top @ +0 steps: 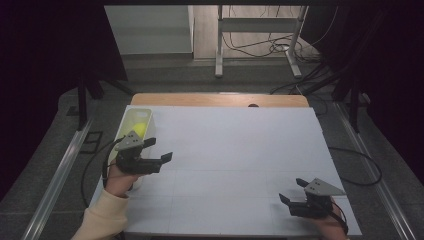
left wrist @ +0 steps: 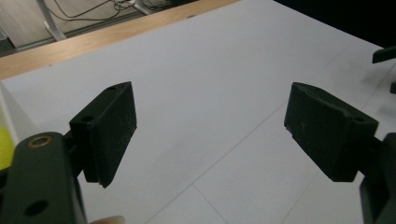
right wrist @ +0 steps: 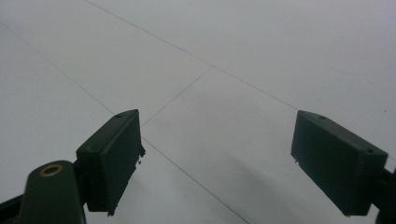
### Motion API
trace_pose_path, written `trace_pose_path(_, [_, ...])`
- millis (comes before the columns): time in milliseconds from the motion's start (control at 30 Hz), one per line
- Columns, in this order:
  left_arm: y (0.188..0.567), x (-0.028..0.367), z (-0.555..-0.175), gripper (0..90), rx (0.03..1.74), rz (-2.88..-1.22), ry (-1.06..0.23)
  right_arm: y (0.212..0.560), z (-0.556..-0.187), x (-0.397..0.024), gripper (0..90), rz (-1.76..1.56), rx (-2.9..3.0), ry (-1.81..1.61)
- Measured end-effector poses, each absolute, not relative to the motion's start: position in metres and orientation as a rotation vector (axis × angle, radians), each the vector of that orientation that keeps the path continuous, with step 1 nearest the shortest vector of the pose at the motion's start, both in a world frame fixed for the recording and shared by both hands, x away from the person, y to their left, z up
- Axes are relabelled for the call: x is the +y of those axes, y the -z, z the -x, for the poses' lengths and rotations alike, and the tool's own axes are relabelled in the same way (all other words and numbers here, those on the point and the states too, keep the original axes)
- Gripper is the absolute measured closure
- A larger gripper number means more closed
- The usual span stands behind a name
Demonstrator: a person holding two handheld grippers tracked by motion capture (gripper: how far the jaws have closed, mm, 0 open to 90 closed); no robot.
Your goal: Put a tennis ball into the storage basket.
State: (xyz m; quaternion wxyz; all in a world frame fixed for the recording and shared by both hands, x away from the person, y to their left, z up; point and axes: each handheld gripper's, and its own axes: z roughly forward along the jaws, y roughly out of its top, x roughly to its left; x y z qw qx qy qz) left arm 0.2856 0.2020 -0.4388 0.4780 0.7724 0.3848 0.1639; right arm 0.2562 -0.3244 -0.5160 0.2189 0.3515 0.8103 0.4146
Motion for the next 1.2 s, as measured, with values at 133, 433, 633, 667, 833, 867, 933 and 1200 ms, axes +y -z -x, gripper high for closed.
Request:
trace_pose_path(133, [0.445, 0.196, -0.282, 17.5, 0.922, -1.903, -0.385, 0.516, -0.256, -0.324, 16.8, -0.973, 2.243, -1.144])
trace_pose_path(433, [0.460, 0.187, -0.273, 17.6, 0.908, -1.934, -0.371, 0.516, -0.256, -0.324, 16.8, -0.972, 2.244, -1.143])
trace_pose_path(633, [0.470, 0.179, -0.260, 17.4, 0.876, -1.982, -0.391, 0.516, -0.257, -0.324, 16.8, -0.973, 2.241, -1.147])
trace_pose_path(667, [0.472, 0.178, -0.258, 17.3, 0.872, -1.986, -0.388, 0.516, -0.257, -0.324, 16.8, -0.974, 2.241, -1.147])
trace_pose_path(833, [0.479, 0.178, -0.249, 17.3, 0.871, -1.985, -0.378, 0.516, -0.256, -0.324, 16.7, -0.973, 2.242, -1.142])
trace_pose_path(867, [0.482, 0.179, -0.246, 17.3, 0.876, -1.984, -0.374, 0.516, -0.257, -0.324, 16.8, -0.974, 2.241, -1.147])
trace_pose_path(933, [0.485, 0.178, -0.243, 18.3, 0.869, -1.993, -0.394, 0.516, -0.257, -0.324, 16.8, -0.976, 2.243, -1.144])
trace_pose_path(1200, [0.497, 0.177, -0.231, 18.1, 0.876, -2.011, -0.388, 0.516, -0.257, -0.324, 16.8, -0.979, 2.245, -1.143])
